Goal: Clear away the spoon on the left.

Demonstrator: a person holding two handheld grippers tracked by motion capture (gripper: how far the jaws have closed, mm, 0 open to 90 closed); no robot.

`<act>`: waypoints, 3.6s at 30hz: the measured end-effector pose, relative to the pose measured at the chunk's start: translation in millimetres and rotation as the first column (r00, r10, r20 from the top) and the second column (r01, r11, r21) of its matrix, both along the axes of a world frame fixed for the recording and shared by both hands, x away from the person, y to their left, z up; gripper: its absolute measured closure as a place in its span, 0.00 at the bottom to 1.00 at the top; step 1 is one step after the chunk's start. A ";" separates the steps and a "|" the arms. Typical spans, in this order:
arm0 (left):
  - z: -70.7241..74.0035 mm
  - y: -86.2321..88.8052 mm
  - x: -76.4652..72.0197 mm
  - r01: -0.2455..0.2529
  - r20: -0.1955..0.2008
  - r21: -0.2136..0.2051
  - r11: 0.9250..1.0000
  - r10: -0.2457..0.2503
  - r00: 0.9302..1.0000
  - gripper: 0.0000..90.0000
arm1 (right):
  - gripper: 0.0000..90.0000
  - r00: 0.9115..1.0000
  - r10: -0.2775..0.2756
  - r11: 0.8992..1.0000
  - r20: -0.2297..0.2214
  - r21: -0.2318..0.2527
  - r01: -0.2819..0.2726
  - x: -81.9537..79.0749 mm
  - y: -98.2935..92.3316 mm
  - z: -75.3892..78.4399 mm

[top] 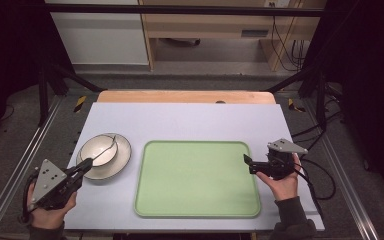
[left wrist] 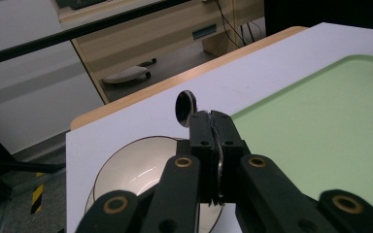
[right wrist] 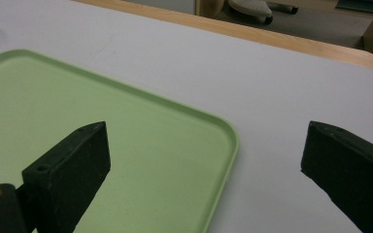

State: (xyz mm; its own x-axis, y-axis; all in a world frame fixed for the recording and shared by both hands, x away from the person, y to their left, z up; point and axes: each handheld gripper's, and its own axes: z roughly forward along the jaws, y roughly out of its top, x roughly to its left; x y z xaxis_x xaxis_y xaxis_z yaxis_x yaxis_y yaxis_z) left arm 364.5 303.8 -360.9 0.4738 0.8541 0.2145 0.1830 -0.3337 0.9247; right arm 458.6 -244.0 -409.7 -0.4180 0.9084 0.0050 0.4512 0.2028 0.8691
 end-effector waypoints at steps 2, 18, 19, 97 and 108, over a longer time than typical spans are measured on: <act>-0.2 -1.7 0.2 0.004 0.001 0.005 1.000 -0.004 1.000 0.99 | 0.05 1.000 0.002 1.000 0.005 -0.005 -0.002 0.3 -0.4 -0.2; -4.0 -20.3 5.1 0.050 -0.010 0.039 0.998 -0.049 0.999 0.99 | 0.04 1.000 0.001 1.000 0.007 -0.012 -0.001 1.0 0.2 -1.0; -4.2 -21.4 6.5 0.057 0.003 0.048 0.997 -0.057 0.998 0.99 | 0.04 1.000 0.002 1.000 0.007 -0.011 -0.002 1.0 0.3 -1.0; -67.2 -121.7 28.7 0.220 -0.121 0.414 0.883 -0.186 0.975 0.97 | 0.04 1.000 0.008 1.000 -0.006 -0.022 -0.008 1.8 2.2 -2.7; -70.5 -128.3 25.3 0.240 -0.123 0.467 0.851 -0.207 0.971 0.95 | 0.04 1.000 0.008 1.000 -0.007 -0.023 -0.008 1.8 2.1 -2.6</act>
State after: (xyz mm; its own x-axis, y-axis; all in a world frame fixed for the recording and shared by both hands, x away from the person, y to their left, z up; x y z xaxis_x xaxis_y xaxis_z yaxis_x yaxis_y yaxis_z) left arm 389.8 175.4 -431.3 0.6667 0.5251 0.5289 0.1047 -0.7686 0.6311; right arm 460.3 -241.9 -412.3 -0.4254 0.9049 -0.0132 0.4554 0.2267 0.8609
